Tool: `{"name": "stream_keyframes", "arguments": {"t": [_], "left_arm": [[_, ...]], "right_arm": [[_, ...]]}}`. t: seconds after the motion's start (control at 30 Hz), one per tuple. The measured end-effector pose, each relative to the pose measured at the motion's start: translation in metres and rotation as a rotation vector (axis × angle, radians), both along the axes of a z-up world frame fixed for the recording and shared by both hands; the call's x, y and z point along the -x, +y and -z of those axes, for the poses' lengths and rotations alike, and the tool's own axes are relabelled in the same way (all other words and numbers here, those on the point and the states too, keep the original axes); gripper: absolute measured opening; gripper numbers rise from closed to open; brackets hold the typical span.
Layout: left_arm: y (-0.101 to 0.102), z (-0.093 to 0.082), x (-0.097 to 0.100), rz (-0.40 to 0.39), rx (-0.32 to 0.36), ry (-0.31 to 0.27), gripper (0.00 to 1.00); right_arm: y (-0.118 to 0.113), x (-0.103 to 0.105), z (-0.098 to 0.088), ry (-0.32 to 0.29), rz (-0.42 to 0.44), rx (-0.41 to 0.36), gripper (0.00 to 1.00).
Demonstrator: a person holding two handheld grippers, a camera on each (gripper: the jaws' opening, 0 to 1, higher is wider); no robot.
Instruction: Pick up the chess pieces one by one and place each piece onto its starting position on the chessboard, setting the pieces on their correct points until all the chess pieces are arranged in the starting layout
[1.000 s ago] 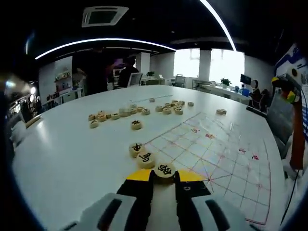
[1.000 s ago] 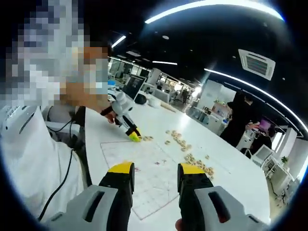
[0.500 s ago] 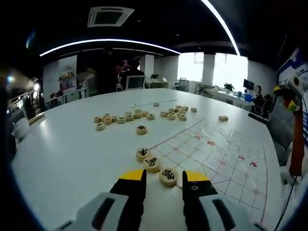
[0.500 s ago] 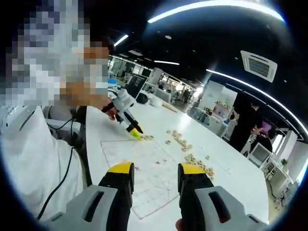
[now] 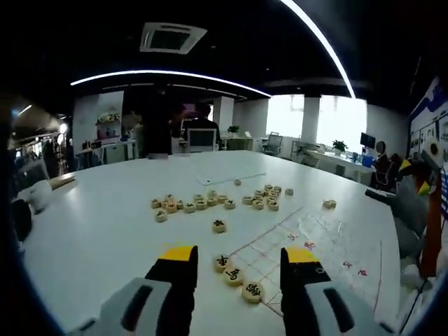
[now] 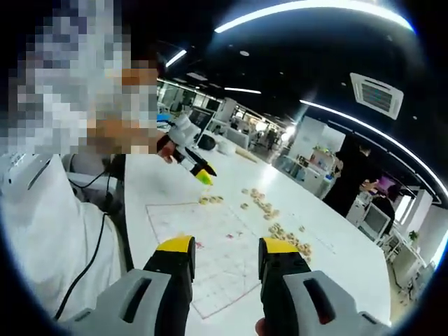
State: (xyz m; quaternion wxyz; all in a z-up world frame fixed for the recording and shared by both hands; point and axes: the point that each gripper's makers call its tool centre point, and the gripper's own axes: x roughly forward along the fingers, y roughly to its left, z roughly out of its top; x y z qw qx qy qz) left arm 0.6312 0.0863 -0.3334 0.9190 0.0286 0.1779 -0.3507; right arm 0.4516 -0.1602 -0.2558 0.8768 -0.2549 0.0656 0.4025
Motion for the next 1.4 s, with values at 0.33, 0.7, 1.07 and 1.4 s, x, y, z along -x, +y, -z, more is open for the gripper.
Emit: {"name": "stream_keyframes", "arguments": {"t": [0.33,0.7,1.07,1.4], "left_arm": [[0.009,0.003,-0.03,-0.055,-0.019,-0.005,0.48],[0.015,0.031,-0.105,-0.156,-0.094,0.009,0.44],[0.019,0.063,-0.153,-0.222,-0.227,-0.007,0.43],[0.012,0.076,-0.188,-0.332,-0.019,0.046,0.39]], "right_arm": [[-0.003,-0.001,-0.002,-0.005,0.008,-0.006,0.37],[-0.003,0.0,0.0,-0.003,0.003,0.003,0.37],[-0.007,-0.002,-0.001,-0.007,0.01,-0.001,0.37],[-0.008,-0.003,-0.002,-0.009,0.009,0.0,0.37]]}}
